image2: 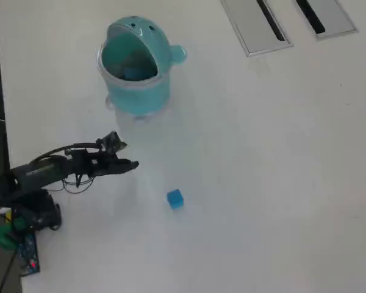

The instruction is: Grasp RGB lego blocks and put them in the bin one by one.

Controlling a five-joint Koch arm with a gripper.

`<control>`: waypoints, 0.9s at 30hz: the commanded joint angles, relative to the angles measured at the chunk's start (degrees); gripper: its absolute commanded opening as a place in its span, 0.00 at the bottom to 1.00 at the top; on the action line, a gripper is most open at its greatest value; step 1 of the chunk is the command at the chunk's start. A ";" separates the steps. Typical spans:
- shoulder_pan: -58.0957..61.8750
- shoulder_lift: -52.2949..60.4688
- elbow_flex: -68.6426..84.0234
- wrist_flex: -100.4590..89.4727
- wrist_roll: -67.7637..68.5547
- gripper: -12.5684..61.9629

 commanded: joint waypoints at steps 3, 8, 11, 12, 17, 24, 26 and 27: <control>4.83 -3.78 -9.84 -0.44 -1.58 0.61; 9.49 -12.74 -17.05 -0.79 -4.04 0.61; 10.55 -16.08 -18.02 -3.69 -5.01 0.61; 10.72 -17.31 -18.46 -4.13 -5.01 0.61; 12.39 -22.32 -21.27 -4.13 -5.54 0.61; 17.75 -28.39 -27.33 -3.78 -8.44 0.61; 19.25 -29.53 -28.39 -3.69 -8.53 0.61; 20.04 -30.06 -28.65 -3.52 -8.53 0.61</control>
